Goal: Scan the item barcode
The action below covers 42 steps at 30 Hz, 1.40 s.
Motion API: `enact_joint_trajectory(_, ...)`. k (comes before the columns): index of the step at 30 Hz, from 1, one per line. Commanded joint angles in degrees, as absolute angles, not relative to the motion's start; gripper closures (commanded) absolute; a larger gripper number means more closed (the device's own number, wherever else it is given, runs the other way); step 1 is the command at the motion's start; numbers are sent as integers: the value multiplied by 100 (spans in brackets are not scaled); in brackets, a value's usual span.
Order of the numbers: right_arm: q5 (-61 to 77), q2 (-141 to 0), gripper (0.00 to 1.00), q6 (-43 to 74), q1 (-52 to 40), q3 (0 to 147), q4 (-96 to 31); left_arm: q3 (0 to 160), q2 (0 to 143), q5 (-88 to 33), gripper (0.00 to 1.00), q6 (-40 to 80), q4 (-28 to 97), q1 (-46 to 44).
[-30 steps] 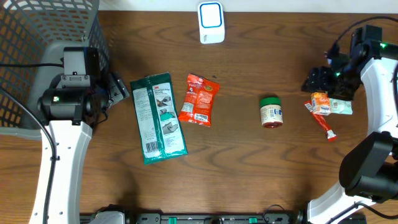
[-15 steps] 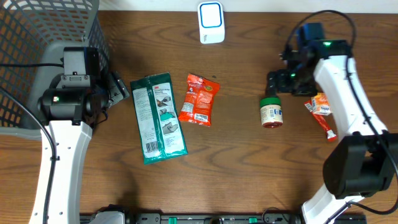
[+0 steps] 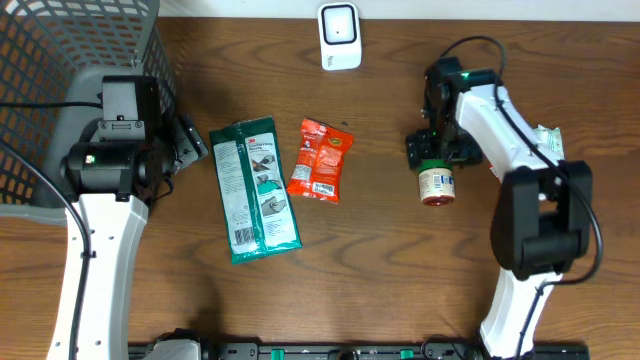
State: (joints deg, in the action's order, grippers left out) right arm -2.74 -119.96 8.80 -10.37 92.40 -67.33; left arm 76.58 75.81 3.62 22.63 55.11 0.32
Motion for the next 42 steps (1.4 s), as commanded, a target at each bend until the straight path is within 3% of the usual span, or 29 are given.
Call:
enact_joint_trajectory(1,-185,-12317,11,980,-1076,9209,-6707,7684,7599,480,18,2228,5524,58)
enact_joint_trajectory(6,-185,-12449,22,980,-1070,9214,-6582,7684,7599,480,18,2228,5522,58)
enact_joint_trajectory(7,-183,-12405,30,965,-1070,9262,-6580,7684,7599,480,18,2228,5524,58)
enact_joint_trajectory(9,-183,-12355,33,958,-1070,9345,-6602,7684,7599,480,18,2231,5522,58)
enact_joint_trajectory(16,-137,-12171,37,913,-1070,9456,-6713,7684,7599,480,18,2228,5522,58)
enact_joint_trajectory(19,-137,-11966,43,849,-1072,9483,-6705,7684,7599,480,18,2228,5522,58)
enact_joint_trajectory(29,-97,-10545,47,908,-1087,9480,-6709,7684,7599,480,18,2231,5524,58)
enact_joint_trajectory(32,-102,-10335,53,1017,-1094,9470,-6689,7684,7599,480,18,2228,5524,58)
enact_joint_trajectory(39,-126,-9113,53,1157,-1170,8641,-5732,7684,7599,480,18,2228,5522,58)
enact_joint_trajectory(42,-231,-8095,53,1328,-1256,7142,-4338,7684,7599,480,18,2228,5524,58)
